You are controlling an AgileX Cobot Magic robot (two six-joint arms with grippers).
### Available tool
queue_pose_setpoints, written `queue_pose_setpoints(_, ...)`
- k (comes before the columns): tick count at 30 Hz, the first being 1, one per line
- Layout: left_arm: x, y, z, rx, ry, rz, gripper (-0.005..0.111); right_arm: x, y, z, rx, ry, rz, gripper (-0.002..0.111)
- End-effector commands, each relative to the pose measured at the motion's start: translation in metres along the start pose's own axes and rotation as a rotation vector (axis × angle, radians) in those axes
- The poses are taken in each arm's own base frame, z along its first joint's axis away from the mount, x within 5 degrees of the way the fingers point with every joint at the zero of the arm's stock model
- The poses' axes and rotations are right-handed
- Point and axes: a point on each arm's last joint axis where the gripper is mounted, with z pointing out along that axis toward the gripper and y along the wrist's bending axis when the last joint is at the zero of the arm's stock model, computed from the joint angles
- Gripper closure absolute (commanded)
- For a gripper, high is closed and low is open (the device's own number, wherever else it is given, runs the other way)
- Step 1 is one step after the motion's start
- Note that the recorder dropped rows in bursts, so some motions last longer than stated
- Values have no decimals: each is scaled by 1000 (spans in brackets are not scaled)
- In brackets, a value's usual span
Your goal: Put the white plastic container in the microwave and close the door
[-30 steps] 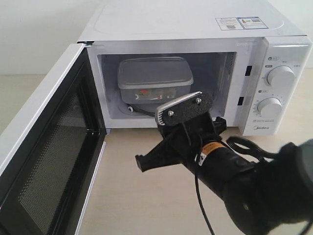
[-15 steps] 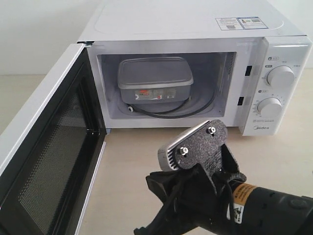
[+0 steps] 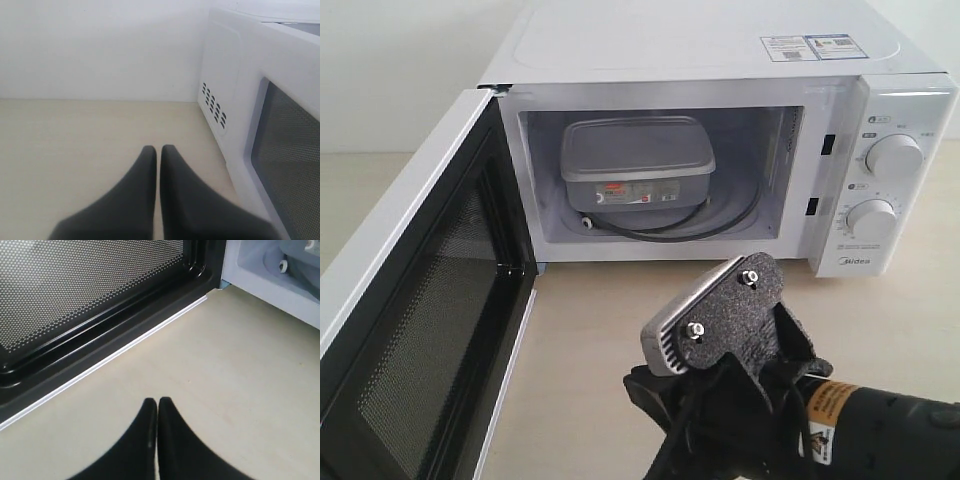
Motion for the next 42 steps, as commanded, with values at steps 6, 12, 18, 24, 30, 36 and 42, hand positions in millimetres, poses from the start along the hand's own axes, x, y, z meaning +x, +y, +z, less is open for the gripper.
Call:
queue_pose_setpoints(6,-1,0,0,2,-3,-2,103,-42,-1,-60,-44,-259,-122,108)
queue_pose_setpoints(12,-1,0,0,2,-3,-2,103,-49,-29,-99,23,-292,38,108)
queue_pose_setpoints(18,-1,0,0,2,-3,-2,103,-17,-65,-136,224,-340,258,108)
queue_pose_setpoints(24,-1,0,0,2,-3,-2,103,45,-75,-158,422,-467,352,108)
queue_pose_setpoints(30,-1,0,0,2,-3,-2,103,66,-69,-175,475,-660,346,108)
queue_pose_setpoints(36,-1,0,0,2,-1,-2,103,64,-70,-184,538,-760,340,108)
queue_pose_setpoints(42,-1,0,0,2,-1,-2,103,66,-69,-181,528,-711,335,108)
